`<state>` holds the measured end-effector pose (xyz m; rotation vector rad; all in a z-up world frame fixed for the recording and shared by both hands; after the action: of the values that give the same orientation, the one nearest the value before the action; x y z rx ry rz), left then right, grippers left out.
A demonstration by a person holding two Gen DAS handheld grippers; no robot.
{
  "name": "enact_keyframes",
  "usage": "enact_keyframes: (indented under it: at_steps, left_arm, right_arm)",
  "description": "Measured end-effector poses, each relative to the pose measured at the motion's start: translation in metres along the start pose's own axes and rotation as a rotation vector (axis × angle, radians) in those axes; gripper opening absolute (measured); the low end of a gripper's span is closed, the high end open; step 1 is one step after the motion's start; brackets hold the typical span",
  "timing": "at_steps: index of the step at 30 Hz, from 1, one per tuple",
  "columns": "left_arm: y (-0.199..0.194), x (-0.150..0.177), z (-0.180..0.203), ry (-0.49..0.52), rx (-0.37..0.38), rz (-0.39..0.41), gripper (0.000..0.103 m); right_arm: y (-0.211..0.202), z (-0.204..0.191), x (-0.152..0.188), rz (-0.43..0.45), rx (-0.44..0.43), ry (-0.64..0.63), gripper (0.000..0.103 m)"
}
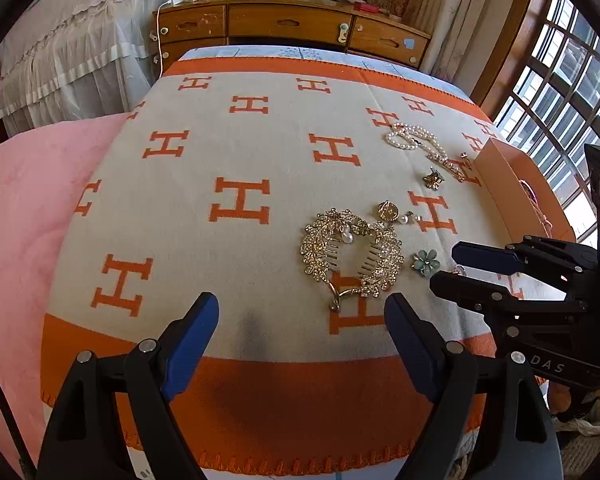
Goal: Organize jewelry
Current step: 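Move both tools back over the remaining jewelry on the blanket, then grasp the blue flower brooch with the right tool while the left tool grasps the gold leaf comb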
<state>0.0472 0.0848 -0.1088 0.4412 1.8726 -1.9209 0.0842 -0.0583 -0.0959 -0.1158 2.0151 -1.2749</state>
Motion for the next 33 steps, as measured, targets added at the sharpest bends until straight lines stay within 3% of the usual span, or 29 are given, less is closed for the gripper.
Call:
enact_keyframes:
  at_steps: [6, 9, 11, 20, 22, 26, 33]
  left_arm:
    - [0.006, -0.001, -0.001, -0.009, 0.018, -0.019, 0.083]
    - [0.007, -0.002, 0.005, 0.008, 0.024, -0.018, 0.083]
    - [0.009, -0.003, 0.010, 0.017, 0.033, -0.020, 0.083]
    - [0.012, -0.012, 0.042, 0.102, 0.030, 0.001, 0.082]
    - [0.010, -0.015, 0.051, 0.138, 0.035, 0.011, 0.075]
    - [0.010, -0.022, 0.065, 0.202, 0.048, 0.022, 0.073]
    - [0.028, -0.029, 0.073, 0.255, 0.079, -0.061, 0.054]
  right_arm:
    - [0.017, -0.007, 0.000, -0.034, 0.050, -0.080, 0.037]
    - [0.020, -0.009, -0.001, -0.019, 0.087, -0.118, 0.022]
    - [0.020, -0.008, -0.001, -0.011, 0.082, -0.120, 0.018]
    - [-0.008, 0.027, 0.000, 0.082, 0.025, 0.071, 0.017]
    - [-0.017, 0.033, 0.002, 0.107, 0.012, 0.105, 0.017]
    - [-0.032, 0.043, 0.006, 0.146, -0.016, 0.142, 0.017]
    - [-0.049, 0.047, 0.017, 0.190, -0.049, 0.157, 0.017]
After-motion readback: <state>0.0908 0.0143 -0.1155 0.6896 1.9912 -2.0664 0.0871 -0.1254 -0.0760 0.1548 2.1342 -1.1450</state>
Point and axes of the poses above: each gripper's, at about its wrist camera, not at the fingertips, and y roughly the way its jaws point, z to its right, x to its underside, the point moved 3 cm from there along y, roughly the way its jaws point, and after that the axes turned 6 degrees about -x, right-handed, at the moved point
